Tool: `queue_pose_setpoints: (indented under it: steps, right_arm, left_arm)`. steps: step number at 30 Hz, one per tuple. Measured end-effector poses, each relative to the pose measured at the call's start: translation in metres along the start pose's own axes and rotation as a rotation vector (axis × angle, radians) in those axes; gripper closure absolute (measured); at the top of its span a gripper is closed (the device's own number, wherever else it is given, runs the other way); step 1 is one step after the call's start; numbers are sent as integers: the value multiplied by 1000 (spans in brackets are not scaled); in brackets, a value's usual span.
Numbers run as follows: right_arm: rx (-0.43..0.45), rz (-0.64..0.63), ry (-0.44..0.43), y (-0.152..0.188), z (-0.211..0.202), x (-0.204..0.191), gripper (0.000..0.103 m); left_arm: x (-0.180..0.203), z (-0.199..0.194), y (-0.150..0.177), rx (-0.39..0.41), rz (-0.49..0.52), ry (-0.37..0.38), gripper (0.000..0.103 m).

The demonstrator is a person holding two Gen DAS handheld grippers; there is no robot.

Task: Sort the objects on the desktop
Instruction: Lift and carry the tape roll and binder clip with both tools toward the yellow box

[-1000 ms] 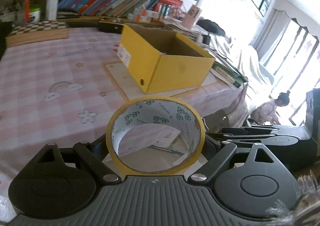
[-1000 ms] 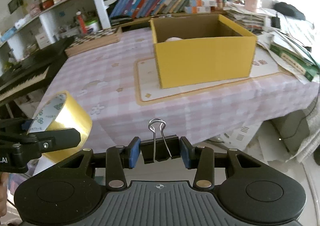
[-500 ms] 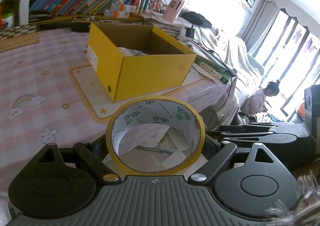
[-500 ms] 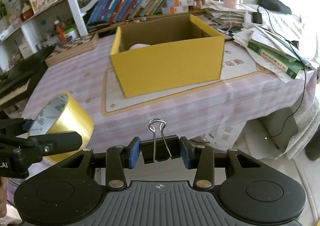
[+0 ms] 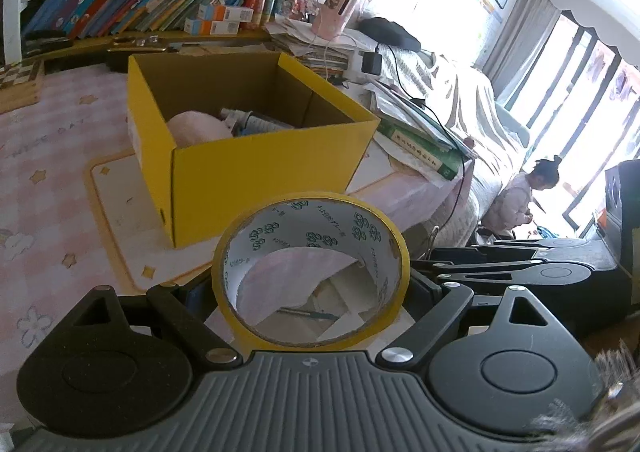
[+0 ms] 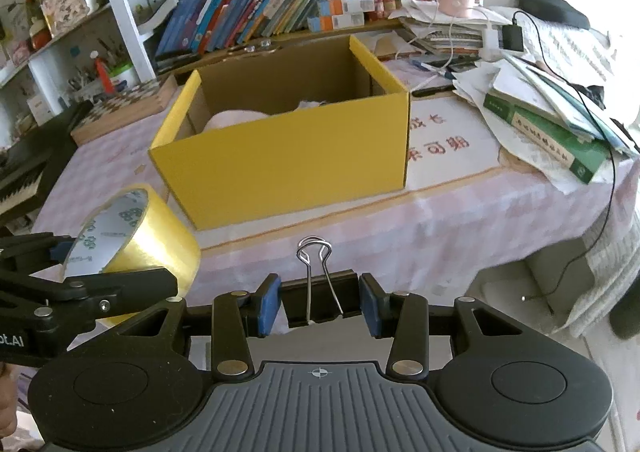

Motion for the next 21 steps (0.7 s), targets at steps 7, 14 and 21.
queue_pose_setpoints:
  steps: [7, 14, 21]
  right_arm:
    - [37, -36, -47, -31, 14, 15, 61]
    - [129, -85, -116, -87, 24, 19, 61]
    - [192, -186, -175, -133, 47, 13, 61]
  left_arm:
    - [9, 14, -25, 63, 15, -39, 14]
    - [7, 20, -68, 161, 20, -93, 14]
    - [-3, 30, -118, 257, 59, -169, 14]
Point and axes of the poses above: each gripper's, at about its wrist camera, not at the fingertips, and z roughly the way its jaws point, x to its right, y to its underside, the point moved 9 cm from there along z, roughly the way its jaws point, and after that the axes turned 10 degrees about x, right-handed, at the moved point
